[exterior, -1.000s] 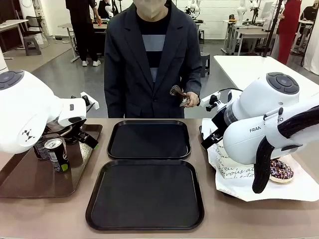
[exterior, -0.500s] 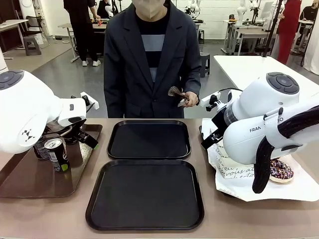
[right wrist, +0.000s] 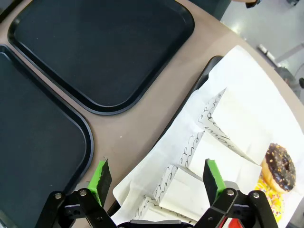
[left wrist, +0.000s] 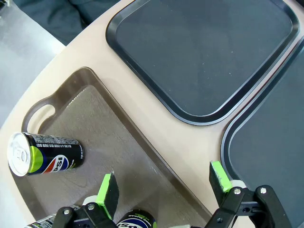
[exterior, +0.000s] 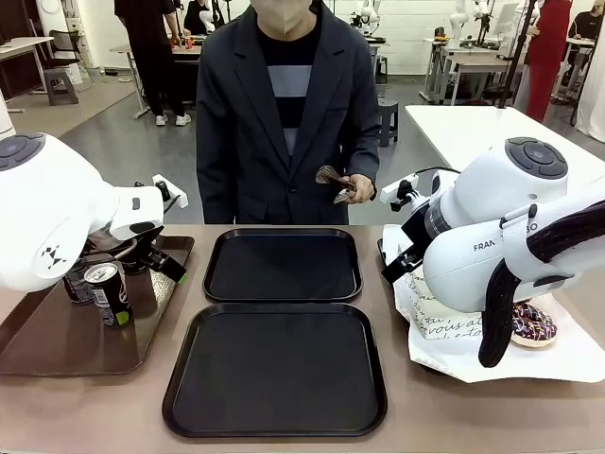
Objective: Set up donuts and drinks on trays.
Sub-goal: Pick up one Pepsi coke and place it on the Flat Tray.
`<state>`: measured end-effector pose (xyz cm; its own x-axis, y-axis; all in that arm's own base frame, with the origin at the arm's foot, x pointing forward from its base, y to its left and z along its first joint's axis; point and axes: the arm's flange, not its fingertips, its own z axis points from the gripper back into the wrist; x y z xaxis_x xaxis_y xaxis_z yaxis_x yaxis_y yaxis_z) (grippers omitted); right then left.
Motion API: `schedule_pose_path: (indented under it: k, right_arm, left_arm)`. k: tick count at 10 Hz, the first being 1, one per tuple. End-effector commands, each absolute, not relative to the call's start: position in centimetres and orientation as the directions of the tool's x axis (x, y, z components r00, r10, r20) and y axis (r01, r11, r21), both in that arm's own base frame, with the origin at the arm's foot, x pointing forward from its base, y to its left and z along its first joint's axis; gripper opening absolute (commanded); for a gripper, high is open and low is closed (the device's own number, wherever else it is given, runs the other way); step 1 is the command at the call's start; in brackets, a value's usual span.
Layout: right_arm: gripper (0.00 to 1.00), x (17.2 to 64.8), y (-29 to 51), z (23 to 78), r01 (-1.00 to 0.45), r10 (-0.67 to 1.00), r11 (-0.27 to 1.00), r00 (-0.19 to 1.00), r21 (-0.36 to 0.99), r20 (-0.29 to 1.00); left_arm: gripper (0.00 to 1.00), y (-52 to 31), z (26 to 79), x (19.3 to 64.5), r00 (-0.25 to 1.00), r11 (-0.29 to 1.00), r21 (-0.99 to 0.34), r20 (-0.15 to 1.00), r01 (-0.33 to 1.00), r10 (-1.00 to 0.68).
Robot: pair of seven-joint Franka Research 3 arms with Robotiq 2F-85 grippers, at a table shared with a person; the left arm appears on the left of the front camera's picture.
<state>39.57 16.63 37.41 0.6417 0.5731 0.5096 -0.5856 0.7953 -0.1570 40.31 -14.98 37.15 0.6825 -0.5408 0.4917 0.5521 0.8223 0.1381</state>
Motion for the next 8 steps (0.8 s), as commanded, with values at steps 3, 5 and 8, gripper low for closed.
schedule_pose_path:
  k: [3,5,8]
  right_arm:
    - [1.0,32.0,13.1,41.8,-0.619,0.585,0.781,0.682,-0.08,0.438]
    - [1.0,27.4,9.7,42.6,-0.62,0.601,0.783,0.729,-0.055,0.328]
    - [1.0,24.6,8.0,41.5,-0.648,0.661,0.749,0.715,-0.139,0.228]
  left_arm:
    - [1.0,-13.0,41.5,30.6,0.617,0.71,0.162,0.388,0.686,-0.684]
    - [1.0,-11.0,41.6,26.2,0.629,0.678,0.134,0.28,0.722,-0.725]
    - [1.0,-9.8,40.2,24.7,0.571,0.647,0.25,0.315,0.72,-0.758]
